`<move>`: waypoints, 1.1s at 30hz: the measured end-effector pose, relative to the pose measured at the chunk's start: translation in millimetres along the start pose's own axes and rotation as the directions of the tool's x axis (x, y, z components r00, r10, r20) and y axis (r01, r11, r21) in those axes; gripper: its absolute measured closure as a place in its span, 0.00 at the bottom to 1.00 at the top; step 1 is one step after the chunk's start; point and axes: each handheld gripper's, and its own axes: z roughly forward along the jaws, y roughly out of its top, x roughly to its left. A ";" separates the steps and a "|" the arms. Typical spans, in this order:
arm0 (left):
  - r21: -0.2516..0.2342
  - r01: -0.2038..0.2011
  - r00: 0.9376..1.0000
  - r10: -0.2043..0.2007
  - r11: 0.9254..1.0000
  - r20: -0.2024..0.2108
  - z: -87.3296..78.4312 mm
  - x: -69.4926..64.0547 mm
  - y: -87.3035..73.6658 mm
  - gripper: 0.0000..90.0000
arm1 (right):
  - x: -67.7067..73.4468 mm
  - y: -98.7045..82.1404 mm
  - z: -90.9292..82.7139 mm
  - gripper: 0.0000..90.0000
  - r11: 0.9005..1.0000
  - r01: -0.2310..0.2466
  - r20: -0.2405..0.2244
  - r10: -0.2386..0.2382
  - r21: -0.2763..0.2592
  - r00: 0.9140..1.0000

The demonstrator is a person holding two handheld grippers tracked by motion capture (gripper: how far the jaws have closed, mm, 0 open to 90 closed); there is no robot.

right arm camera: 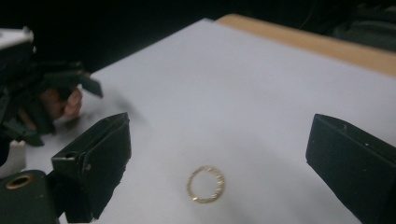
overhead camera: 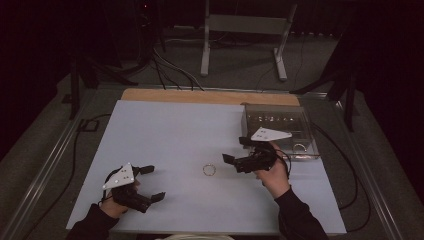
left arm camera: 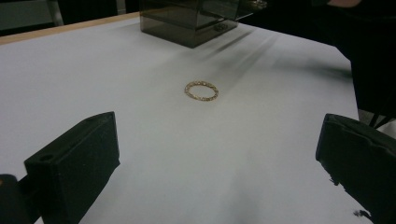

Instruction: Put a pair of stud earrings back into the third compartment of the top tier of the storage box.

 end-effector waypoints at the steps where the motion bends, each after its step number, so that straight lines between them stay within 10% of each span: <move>1: 0.000 0.000 1.000 0.000 1.000 0.000 0.0 0.0 0.0 0.01 | 1.7 -2.1 5.3 0.07 1.000 -0.001 -0.011 0.001 0.011 1.000; 16: 0.000 0.004 1.000 -0.004 1.000 0.002 0.6 0.5 -0.1 0.01 | 4.3 -29.4 51.9 0.29 0.995 -0.008 0.013 0.007 0.098 1.000; 33: 0.003 0.002 1.000 -0.002 1.000 0.003 0.9 0.0 -0.2 0.01 | 0.6 -47.2 88.5 0.64 0.961 0.056 0.051 -0.072 0.272 0.996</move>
